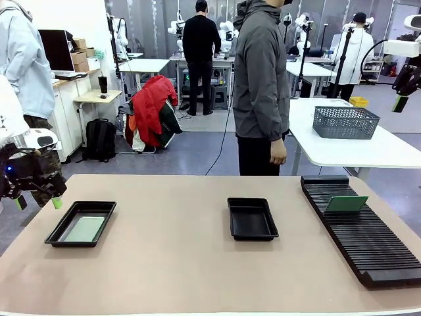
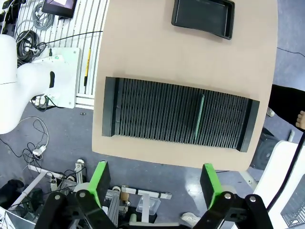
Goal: Inspect and transfer BCBs to ESD trays.
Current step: Pick up the Blank PCB from the PCB Rack and place it in the right ESD tray.
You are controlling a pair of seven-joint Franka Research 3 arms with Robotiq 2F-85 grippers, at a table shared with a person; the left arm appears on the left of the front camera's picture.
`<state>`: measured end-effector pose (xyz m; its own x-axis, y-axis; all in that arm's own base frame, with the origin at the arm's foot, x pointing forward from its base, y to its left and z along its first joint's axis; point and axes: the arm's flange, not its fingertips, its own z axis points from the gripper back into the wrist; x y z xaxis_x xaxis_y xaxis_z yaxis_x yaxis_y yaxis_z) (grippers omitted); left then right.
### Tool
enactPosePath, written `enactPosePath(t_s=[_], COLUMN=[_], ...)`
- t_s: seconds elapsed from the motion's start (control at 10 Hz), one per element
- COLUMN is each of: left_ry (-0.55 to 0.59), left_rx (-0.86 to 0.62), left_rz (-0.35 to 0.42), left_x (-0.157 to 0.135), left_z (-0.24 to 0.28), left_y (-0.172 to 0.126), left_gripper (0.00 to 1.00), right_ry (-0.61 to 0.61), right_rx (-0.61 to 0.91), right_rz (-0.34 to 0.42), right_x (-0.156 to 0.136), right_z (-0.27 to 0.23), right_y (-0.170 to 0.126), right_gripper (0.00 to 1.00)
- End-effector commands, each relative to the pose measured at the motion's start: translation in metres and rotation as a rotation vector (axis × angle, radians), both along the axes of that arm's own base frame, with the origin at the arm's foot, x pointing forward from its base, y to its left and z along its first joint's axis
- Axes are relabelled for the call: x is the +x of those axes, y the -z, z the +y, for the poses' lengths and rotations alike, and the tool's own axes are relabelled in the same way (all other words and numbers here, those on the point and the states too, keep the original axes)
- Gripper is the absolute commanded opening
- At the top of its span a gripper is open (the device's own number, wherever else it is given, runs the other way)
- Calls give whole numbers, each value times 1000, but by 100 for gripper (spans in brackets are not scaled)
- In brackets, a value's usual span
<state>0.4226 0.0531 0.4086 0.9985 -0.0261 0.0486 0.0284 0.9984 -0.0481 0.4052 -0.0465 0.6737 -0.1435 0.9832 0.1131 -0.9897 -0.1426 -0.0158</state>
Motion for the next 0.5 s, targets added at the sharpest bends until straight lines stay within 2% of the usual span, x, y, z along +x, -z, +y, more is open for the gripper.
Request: enactPosePath(t_s=[0.0,0.4], left_ry=[0,0], left_rx=[-5,-5], left_rz=[-10,-10], left_x=[1,1], left_z=[1,1], left_y=[2,2], left_gripper=[100,100], right_ry=[0,-8], right_rx=[0,-45], right_rz=[0,-92], right_x=[0,17], right_z=[0,-5], right_y=[0,46], right_gripper=[100,100])
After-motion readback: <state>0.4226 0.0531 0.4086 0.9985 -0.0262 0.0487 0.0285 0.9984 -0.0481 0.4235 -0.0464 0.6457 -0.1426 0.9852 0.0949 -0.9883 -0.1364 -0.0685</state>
